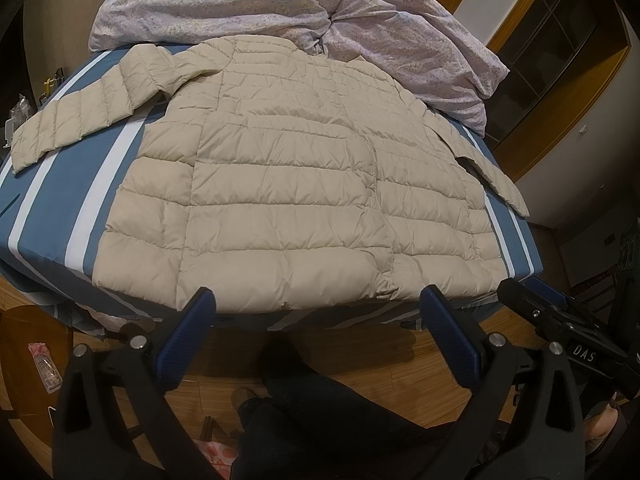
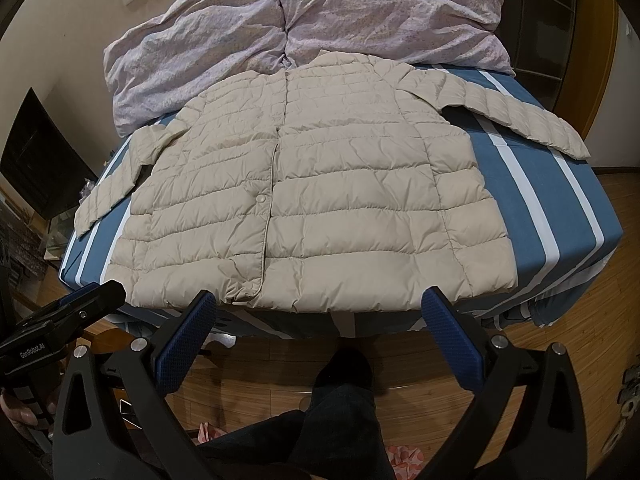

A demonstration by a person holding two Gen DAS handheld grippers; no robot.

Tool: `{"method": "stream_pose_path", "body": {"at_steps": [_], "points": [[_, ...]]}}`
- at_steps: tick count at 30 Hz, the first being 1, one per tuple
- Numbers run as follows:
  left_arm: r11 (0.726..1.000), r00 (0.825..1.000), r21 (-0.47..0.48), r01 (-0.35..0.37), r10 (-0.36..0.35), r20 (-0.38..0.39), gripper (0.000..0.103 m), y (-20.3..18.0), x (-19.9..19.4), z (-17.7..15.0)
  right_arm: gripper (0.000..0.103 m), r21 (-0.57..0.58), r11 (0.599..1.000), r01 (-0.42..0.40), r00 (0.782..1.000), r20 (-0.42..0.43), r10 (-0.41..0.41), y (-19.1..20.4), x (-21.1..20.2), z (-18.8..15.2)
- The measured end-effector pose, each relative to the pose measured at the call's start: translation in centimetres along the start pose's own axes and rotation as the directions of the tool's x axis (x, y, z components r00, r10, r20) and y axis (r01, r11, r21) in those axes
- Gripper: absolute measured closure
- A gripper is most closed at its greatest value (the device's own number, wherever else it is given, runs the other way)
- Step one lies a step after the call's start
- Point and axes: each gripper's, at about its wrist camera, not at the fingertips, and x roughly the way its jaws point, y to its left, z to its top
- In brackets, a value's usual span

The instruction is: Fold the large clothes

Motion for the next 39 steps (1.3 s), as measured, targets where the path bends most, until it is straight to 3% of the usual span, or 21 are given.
{"method": "stream_pose_path", "body": {"at_steps": [31, 39], "points": [[1.000, 1.000, -0.002, -0.003, 0.003, -0.005, 0.002, 0.1, 0.1, 0.1, 0.001, 0.024, 1.000, 0.014, 1.000, -0.007, -0.014, -0.6, 0.8, 1.3], [0.999, 0.999, 0.002, -0.045, 0.045, -0.012, 0.002, 0.7, 2.1, 2.5, 0.001, 0.055, 0.998, 0.039, 0.999, -0.022, -0.038, -1.5, 2.3, 2.9]]}}
